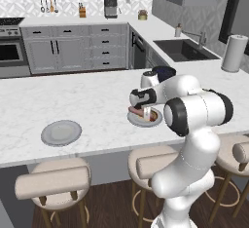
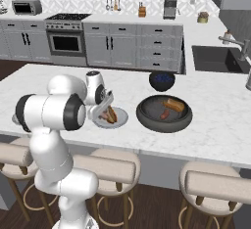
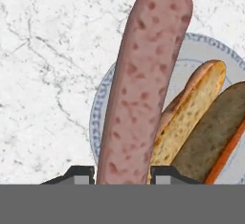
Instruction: Place one bun and one sausage from the bowl on each plate.
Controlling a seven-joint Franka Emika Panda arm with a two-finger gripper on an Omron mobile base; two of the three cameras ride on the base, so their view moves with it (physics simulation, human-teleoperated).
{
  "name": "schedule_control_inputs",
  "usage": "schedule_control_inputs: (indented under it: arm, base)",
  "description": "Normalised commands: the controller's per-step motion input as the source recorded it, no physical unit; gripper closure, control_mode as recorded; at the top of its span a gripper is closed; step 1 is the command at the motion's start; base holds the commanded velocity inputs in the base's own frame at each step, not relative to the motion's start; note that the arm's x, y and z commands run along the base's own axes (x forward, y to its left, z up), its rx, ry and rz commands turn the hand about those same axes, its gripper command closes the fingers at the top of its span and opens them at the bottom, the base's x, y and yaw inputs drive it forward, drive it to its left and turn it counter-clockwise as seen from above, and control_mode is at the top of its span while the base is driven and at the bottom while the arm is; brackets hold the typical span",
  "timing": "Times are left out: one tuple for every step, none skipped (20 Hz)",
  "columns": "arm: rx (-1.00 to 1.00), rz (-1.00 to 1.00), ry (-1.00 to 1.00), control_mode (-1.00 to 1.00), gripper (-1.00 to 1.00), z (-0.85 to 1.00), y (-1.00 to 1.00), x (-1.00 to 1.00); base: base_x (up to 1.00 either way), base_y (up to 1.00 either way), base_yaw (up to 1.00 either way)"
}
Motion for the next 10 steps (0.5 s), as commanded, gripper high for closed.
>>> schedule_control_inputs:
  arm:
    - [-0.01,-0.05,0.0,-1.0,1.0,-0.31,0.0,0.0]
    - [-0.02,-0.07,0.0,-1.0,1.0,-0.31,0.0,0.0]
    - [-0.03,-0.09,0.0,-1.0,1.0,-0.34,0.0,0.0]
    - [-0.04,-0.11,0.0,-1.0,1.0,-0.3,0.0,0.05]
    - [-0.04,-0.11,0.0,-1.0,1.0,-0.27,0.0,0.14]
    - [-0.04,-0.13,0.0,-1.0,1.0,-0.23,0.0,0.18]
    - [-0.03,-0.12,0.0,-1.0,1.0,-0.15,0.0,0.24]
    - [-0.01,-0.12,0.0,-1.0,1.0,-0.08,0.0,0.3]
    - [-0.01,-0.13,0.0,-1.0,1.0,-0.05,0.0,0.47]
    - [-0.02,-0.13,0.0,-1.0,1.0,0.0,0.0,0.52]
  base:
    - [0.0,0.0,0.0]
    - [0.0,0.0,0.0]
    - [0.0,0.0,0.0]
    - [0.0,0.0,0.0]
    - [0.0,0.0,0.0]
    - [0.0,0.0,0.0]
    - [0.0,0.0,0.0]
    - [0.0,0.0,0.0]
    - [0.0,0.0,0.0]
    - [0.0,0.0,0.0]
